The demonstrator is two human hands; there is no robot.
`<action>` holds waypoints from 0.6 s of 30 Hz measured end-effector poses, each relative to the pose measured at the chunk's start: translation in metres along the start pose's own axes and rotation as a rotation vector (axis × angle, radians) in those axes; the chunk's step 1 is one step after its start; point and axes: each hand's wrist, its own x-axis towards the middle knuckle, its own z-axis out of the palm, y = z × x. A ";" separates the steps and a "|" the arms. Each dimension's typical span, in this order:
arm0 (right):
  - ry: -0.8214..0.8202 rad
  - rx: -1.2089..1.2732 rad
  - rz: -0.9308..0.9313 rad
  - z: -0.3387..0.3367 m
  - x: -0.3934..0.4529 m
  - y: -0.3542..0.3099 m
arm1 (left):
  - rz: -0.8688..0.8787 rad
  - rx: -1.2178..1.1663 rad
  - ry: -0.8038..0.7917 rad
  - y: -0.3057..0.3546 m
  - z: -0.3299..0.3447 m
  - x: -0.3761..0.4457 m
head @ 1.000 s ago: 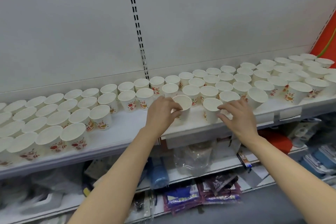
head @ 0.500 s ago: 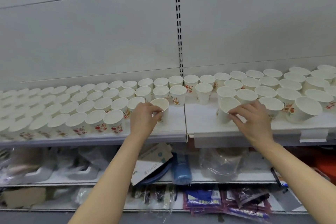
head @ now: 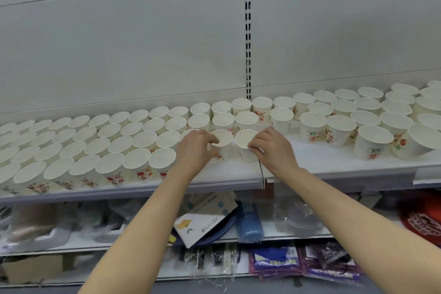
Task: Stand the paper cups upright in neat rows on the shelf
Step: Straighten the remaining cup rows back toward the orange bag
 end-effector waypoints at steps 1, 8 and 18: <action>-0.011 -0.009 0.001 0.002 0.004 -0.001 | 0.013 0.027 -0.005 -0.003 -0.002 0.001; -0.055 -0.021 0.024 0.010 0.018 -0.004 | 0.120 0.086 0.035 -0.008 -0.006 0.008; -0.028 0.011 0.012 0.013 0.017 0.000 | 0.206 0.126 -0.004 -0.016 -0.004 0.019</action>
